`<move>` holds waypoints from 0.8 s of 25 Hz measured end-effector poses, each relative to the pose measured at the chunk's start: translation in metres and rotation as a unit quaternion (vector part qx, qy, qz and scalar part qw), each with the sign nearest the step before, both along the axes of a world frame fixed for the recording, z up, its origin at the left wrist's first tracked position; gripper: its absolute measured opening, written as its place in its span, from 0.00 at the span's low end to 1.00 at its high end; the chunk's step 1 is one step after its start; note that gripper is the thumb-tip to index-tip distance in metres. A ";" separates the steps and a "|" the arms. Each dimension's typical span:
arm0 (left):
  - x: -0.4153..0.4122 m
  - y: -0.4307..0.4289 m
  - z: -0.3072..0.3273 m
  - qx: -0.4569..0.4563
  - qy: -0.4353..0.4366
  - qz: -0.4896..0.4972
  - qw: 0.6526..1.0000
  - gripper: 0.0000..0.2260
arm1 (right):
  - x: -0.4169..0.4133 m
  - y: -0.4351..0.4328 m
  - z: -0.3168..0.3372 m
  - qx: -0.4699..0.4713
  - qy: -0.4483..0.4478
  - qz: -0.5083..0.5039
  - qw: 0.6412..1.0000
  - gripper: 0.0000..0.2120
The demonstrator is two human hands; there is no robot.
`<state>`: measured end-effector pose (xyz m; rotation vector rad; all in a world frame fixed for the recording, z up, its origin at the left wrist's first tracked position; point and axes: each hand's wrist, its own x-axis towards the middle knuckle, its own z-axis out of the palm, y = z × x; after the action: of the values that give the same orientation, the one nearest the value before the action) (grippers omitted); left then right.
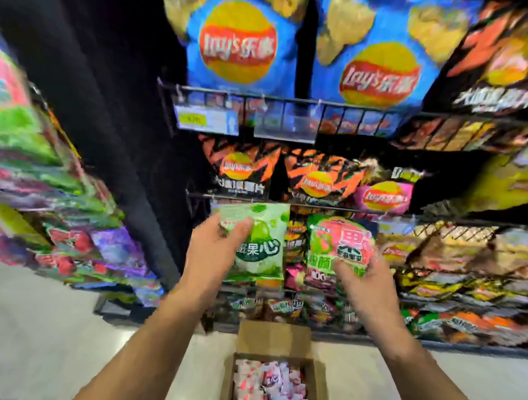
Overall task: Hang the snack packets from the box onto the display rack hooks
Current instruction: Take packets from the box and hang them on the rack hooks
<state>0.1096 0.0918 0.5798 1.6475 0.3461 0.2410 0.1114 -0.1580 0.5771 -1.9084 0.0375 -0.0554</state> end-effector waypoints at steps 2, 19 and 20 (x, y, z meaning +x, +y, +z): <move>-0.003 0.007 0.063 0.010 -0.054 0.008 0.998 0.08 | -0.004 0.010 0.061 0.011 -0.051 0.002 0.999 0.15; -0.082 0.043 0.394 0.080 -0.281 0.129 0.948 0.05 | -0.003 0.079 0.364 0.166 -0.236 0.160 0.944 0.08; -0.089 0.047 0.400 0.081 -0.278 0.143 0.947 0.05 | -0.004 0.085 0.371 0.173 -0.238 0.178 0.939 0.06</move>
<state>0.0204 0.1387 0.9800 1.6062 0.1327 0.9526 0.1070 -0.0726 0.9483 -1.4829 -0.5902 -0.2472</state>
